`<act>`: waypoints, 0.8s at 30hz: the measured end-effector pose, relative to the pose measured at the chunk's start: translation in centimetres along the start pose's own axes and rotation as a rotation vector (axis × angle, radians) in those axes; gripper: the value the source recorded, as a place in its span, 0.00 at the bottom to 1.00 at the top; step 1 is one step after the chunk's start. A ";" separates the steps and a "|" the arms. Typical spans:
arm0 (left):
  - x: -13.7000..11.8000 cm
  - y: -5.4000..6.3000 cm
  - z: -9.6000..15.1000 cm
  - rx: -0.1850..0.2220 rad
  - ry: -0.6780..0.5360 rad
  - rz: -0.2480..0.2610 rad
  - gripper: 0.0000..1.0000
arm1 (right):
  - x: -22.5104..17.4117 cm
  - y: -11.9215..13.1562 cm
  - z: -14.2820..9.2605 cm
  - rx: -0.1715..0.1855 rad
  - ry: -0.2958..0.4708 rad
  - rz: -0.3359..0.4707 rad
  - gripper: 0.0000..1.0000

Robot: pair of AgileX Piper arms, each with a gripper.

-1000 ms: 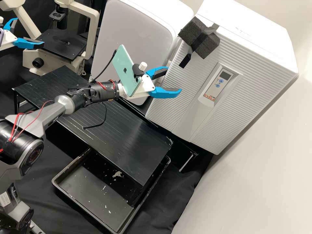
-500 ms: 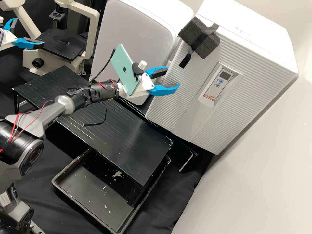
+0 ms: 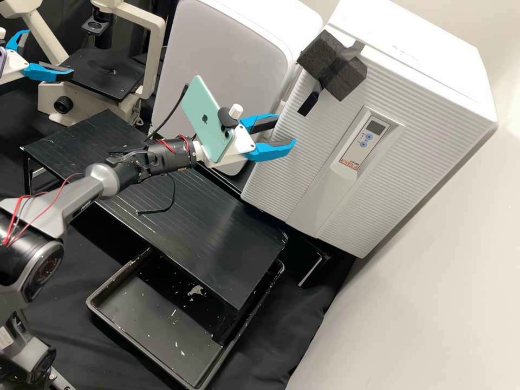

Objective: Open the incubator door

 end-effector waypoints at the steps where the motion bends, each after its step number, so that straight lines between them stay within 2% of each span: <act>1: 0.0 0.0 0.0 0.000 0.000 0.000 1.00 | -0.1 0.3 0.1 0.005 -0.001 0.003 0.00; 5: 0.0 0.0 0.0 0.000 0.000 0.000 1.00 | -0.7 1.1 0.6 -0.005 0.003 -0.007 0.00; 11: 0.0 0.0 0.0 0.000 0.000 0.000 1.00 | -2.7 3.0 1.3 0.007 0.009 -0.002 0.00; 14: 0.0 0.0 0.0 0.000 0.000 0.000 1.00 | -3.9 4.2 1.8 0.025 0.012 0.024 0.00; 19: 0.0 0.0 0.0 0.000 0.000 0.000 1.00 | -6.2 5.6 2.5 0.079 -0.013 0.096 0.00; 21: 0.0 0.0 0.0 0.000 0.000 0.000 1.00 | -7.4 6.5 2.9 0.108 -0.032 0.161 0.00; 22: 0.0 0.0 0.0 0.000 0.000 0.000 1.00 | -7.7 6.7 2.9 0.120 -0.038 0.176 1.00; 24: 0.0 0.0 0.0 0.000 0.000 0.000 1.00 | -8.6 7.3 3.3 0.131 -0.050 0.234 1.00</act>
